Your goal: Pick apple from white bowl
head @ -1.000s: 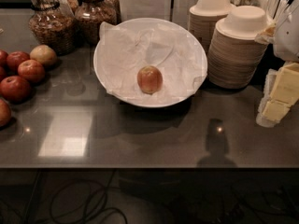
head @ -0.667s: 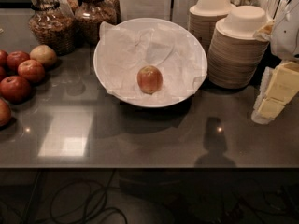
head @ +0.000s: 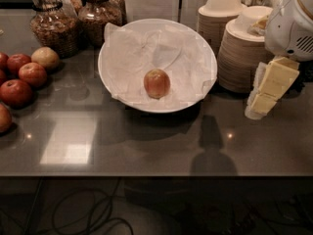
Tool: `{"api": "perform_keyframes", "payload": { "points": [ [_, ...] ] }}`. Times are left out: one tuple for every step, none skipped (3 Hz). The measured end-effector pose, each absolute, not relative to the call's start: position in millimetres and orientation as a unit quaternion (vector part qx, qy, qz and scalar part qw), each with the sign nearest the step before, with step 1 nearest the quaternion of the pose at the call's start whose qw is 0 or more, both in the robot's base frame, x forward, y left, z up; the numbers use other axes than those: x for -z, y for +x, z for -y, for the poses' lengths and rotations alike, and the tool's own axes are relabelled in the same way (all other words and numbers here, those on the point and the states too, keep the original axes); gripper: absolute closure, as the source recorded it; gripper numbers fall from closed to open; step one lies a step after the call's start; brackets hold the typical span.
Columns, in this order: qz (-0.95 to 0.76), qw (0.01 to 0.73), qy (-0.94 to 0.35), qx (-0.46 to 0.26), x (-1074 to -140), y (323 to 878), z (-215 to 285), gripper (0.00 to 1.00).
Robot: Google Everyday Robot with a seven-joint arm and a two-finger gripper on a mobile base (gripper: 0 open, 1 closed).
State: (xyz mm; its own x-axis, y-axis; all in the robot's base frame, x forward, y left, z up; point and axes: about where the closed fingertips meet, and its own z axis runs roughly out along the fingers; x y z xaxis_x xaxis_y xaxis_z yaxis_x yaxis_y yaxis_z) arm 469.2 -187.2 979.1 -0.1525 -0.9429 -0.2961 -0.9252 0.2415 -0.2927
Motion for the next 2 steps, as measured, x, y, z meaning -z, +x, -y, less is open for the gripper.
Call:
{"api": "perform_keyframes", "payload": {
  "points": [
    [-0.761, 0.245, -0.601, -0.023, -967, 488, 171, 0.00],
    [-0.742, 0.290, -0.599, -0.083, -961, 520, 129, 0.00]
  ]
}}
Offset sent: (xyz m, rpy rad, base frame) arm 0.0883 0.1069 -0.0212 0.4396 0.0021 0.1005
